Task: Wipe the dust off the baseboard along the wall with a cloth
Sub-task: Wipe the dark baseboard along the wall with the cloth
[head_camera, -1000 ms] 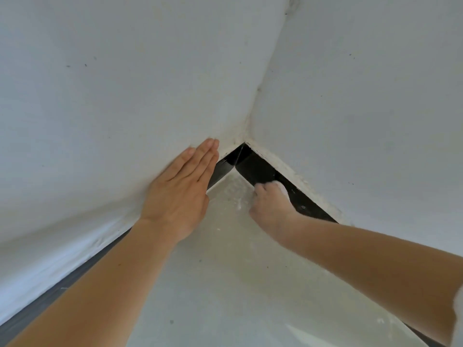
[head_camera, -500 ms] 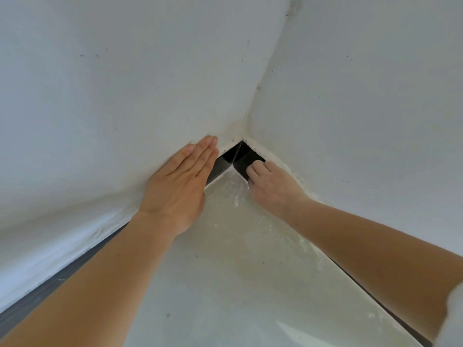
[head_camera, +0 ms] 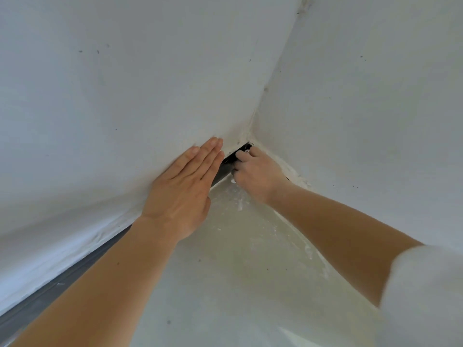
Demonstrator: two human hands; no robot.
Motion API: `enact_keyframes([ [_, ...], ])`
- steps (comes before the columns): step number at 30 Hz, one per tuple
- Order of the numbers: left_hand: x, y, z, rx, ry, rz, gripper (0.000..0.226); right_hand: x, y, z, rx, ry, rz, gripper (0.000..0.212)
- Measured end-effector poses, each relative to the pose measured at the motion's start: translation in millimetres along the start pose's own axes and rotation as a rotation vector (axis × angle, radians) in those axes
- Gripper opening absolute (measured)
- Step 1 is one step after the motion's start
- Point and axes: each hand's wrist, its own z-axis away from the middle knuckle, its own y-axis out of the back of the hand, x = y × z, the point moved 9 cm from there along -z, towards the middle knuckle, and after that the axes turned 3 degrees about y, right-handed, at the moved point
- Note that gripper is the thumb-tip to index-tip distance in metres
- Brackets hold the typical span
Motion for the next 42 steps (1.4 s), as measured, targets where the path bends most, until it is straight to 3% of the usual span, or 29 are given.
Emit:
enact_keyframes([
  [4,0.4,-0.4,0.4,0.002,0.005,-0.002,0.069,-14.3,-19.7,3.1,0.024,0.022,0.063,0.004],
  [9,-0.2,0.9,-0.9,0.017,0.013,-0.026,0.069,-27.6,-41.4,52.0,-0.078,0.021,0.026,0.022],
  [20,0.3,-2.1,-1.8,0.020,0.009,0.011,0.069,-43.3,-59.8,119.9,-0.524,-0.052,-0.237,0.016],
  [22,0.0,-3.3,-2.0,0.014,0.016,0.021,0.069,-37.8,-46.3,111.9,-0.469,-0.042,-0.263,0.011],
  [27,2.3,-5.9,-2.5,0.005,0.025,0.003,0.070,-10.1,-17.0,86.1,-0.097,-0.066,-0.086,0.024],
  [35,-0.8,-8.2,-3.4,-0.049,0.034,0.022,0.072,-18.3,-53.1,145.5,-0.189,-0.015,0.028,0.033],
  [40,-1.7,-10.0,-2.7,-0.045,0.038,0.044,0.074,-47.0,-79.0,167.9,-0.463,0.091,-0.187,0.021],
  [42,-0.5,-10.8,-3.4,-0.029,0.035,0.075,0.074,-55.7,-75.1,162.6,-0.482,0.133,-0.287,0.021],
])
